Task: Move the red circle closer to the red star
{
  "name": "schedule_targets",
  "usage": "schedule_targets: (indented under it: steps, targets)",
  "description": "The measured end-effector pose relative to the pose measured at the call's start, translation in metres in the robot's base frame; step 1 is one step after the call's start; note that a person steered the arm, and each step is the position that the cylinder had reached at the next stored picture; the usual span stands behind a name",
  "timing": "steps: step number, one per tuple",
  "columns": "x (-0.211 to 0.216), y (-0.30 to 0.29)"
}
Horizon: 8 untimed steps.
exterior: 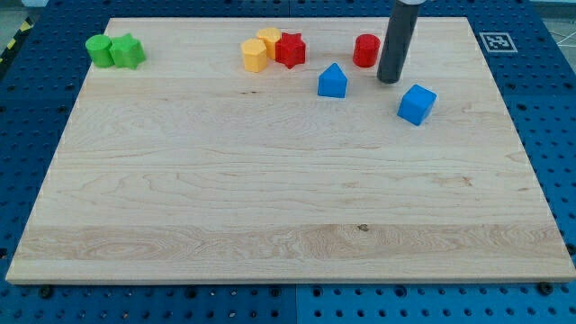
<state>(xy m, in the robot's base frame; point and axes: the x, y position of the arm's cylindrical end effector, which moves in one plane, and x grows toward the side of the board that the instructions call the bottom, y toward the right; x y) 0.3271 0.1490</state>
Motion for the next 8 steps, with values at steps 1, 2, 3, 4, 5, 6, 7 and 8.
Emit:
schedule_targets:
  steps: [1,2,3,4,5,6,7,8]
  targets:
    - [-0.023,0.001]
    - [-0.036,0.000]
    - [-0.043,-0.005]
    - [-0.043,-0.018]
    - [-0.043,-0.035]
    - [-0.042,-0.054]
    - [-0.042,-0.070]
    - [-0.042,-0.084]
